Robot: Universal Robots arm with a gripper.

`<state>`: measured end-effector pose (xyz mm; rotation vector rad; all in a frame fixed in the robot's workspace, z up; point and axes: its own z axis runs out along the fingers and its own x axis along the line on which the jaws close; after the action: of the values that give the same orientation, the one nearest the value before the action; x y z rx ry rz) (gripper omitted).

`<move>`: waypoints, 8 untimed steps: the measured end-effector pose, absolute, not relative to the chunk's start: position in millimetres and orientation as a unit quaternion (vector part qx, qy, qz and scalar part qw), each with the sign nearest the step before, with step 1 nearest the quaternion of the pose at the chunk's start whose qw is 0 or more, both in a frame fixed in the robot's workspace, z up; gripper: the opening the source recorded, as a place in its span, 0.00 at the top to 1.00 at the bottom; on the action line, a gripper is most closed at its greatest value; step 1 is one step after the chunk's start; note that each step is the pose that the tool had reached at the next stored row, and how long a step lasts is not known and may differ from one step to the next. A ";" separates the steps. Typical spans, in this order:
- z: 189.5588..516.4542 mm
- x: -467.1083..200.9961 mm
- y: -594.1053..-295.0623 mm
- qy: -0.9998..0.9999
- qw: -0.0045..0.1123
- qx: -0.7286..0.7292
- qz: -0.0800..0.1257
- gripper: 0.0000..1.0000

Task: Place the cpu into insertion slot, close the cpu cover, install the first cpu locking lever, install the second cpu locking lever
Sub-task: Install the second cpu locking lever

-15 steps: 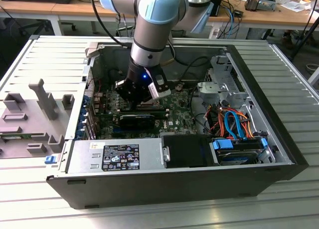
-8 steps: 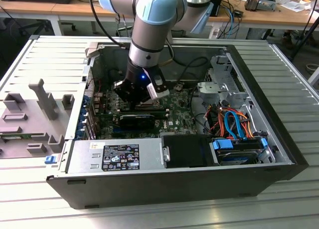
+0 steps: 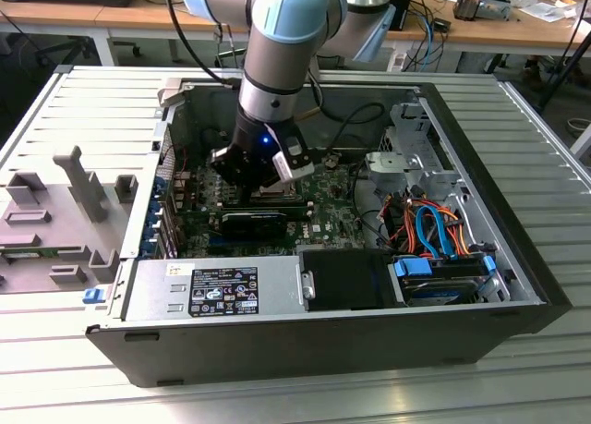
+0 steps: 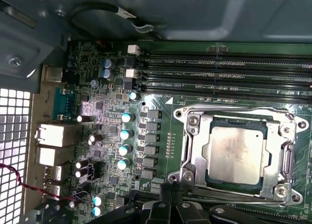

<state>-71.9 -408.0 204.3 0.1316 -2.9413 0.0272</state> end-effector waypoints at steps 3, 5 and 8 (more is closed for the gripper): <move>204.3 -71.8 -406.4 -0.994 0.098 0.047 0.007 0.89; 204.2 -71.8 -404.5 -0.994 0.098 0.050 0.005 0.89; 203.4 -71.6 -403.5 -0.994 0.098 0.055 -0.003 0.89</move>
<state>-71.6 -403.5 203.4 0.1640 -2.9411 -0.0078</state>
